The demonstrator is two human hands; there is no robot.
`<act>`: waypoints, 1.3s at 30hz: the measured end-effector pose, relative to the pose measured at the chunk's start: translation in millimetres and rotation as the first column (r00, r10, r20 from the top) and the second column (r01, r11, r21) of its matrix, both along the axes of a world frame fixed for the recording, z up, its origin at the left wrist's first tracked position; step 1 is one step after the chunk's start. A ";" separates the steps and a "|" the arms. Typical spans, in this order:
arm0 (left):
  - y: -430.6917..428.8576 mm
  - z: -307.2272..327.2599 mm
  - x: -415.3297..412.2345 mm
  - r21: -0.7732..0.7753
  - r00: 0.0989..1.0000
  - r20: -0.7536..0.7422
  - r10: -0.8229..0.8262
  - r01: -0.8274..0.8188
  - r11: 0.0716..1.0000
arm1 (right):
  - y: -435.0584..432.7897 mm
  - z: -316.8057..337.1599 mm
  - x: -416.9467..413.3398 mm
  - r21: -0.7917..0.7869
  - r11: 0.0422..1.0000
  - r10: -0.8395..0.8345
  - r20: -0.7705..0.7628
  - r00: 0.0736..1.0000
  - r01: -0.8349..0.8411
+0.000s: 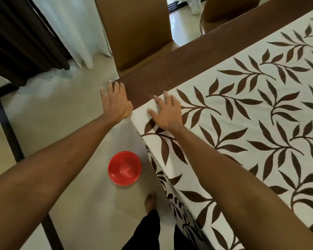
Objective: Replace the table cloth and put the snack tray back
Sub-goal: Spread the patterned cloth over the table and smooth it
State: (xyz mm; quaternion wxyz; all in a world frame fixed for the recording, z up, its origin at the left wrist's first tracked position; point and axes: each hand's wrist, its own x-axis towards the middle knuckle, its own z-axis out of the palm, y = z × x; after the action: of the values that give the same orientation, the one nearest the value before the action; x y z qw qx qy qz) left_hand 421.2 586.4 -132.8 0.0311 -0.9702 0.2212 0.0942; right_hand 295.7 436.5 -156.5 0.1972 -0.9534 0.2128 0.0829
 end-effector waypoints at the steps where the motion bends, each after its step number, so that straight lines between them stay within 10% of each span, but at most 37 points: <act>1: -4.1 0.7 -3.6 -0.045 1.000 0.021 -0.018 0.019 0.999 | -0.8 3.0 5.6 0.065 0.998 0.020 -0.009 1.000 -0.019; 5: -39.9 -2.2 -20.1 -0.218 0.991 -0.059 -0.118 0.102 0.971 | -28.1 15.8 4.1 0.400 0.916 -0.136 0.238 0.962 0.030; 8: -55.8 -20.5 -28.8 -0.143 0.969 -0.210 -0.126 0.097 0.985 | -51.9 13.1 -16.4 0.221 0.924 -0.374 0.358 0.856 0.312; 11: -51.5 -36.7 -32.3 -0.099 0.975 -0.186 -0.121 0.104 0.990 | -62.5 0.1 -44.2 -0.042 0.900 -0.421 0.166 0.892 0.433; 22: -36.6 -29.1 34.4 -0.016 0.967 -0.244 -0.073 0.071 0.997 | -63.8 -12.6 -27.2 -0.090 0.984 -0.166 -0.112 0.980 0.156; 29: -25.1 -24.8 21.5 -0.071 0.987 -0.147 0.061 -0.072 0.995 | -39.5 -12.1 -74.2 -0.125 0.989 -0.083 0.002 0.997 0.083; 33: -24.3 -28.8 -50.7 -0.244 0.980 -0.078 -0.183 0.159 0.957 | 16.7 -11.0 -108.1 -0.079 0.993 -0.077 0.072 0.994 0.083; 39: -1.2 -47.1 -98.7 -0.196 0.960 -0.045 -0.276 0.262 0.945 | 48.2 -8.6 -207.5 -0.084 0.922 0.381 0.013 0.924 -0.379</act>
State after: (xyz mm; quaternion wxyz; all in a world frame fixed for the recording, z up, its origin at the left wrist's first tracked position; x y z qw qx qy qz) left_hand 322.4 585.2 -179.9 -0.0563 -0.9254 0.3606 0.1026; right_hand 88.2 484.7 -165.0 0.1420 -0.9848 0.0243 0.0970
